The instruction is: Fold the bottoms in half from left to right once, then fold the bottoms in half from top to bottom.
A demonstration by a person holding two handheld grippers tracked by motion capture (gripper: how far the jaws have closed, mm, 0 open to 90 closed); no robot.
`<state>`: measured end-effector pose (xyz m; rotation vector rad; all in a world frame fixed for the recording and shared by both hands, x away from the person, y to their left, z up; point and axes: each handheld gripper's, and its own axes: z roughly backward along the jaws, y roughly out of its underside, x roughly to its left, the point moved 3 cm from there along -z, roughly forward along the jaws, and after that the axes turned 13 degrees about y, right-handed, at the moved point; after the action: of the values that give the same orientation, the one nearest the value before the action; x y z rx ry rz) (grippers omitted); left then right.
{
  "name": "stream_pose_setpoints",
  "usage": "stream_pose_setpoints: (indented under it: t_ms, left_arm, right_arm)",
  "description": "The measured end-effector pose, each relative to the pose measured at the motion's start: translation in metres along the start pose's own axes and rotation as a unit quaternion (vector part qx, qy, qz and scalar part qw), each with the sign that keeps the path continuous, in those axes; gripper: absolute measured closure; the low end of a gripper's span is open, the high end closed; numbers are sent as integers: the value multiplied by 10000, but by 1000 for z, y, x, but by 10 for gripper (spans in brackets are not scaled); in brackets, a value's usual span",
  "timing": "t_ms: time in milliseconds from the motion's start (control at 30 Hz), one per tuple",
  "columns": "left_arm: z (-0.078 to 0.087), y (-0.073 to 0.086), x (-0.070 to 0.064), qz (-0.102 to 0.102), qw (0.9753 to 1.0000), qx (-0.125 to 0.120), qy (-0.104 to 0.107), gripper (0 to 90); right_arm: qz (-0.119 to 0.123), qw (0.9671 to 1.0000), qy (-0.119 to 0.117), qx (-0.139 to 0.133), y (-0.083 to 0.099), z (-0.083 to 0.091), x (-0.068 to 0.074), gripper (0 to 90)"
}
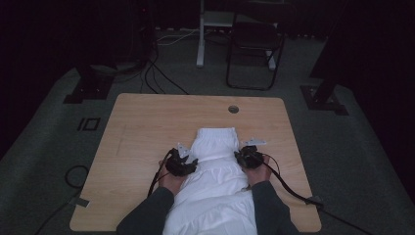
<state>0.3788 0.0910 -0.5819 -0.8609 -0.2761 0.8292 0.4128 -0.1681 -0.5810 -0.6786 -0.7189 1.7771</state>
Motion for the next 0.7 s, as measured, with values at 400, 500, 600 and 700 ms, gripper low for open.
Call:
stream_pose_setpoints:
  t_ms: [400, 500, 600, 700]
  left_arm:
    - [20, 12, -4, 312, 9991, 58, 292, 453]
    - [32, -10, 4, 304, 9988, -229, 301, 412]
    - [33, -36, 11, 151, 9981, -336, 494, 351]
    - [16, -50, 21, 119, 9975, -337, 605, 309]
  right_arm:
    - [51, 9999, -125, -99, 13, 14, 16, 770]
    - [50, 9998, -136, -99, 13, 14, 16, 771]
    - [48, 9998, -160, -117, 13, 13, 16, 773]
    - [30, 9997, -192, -137, 13, 12, 16, 773]
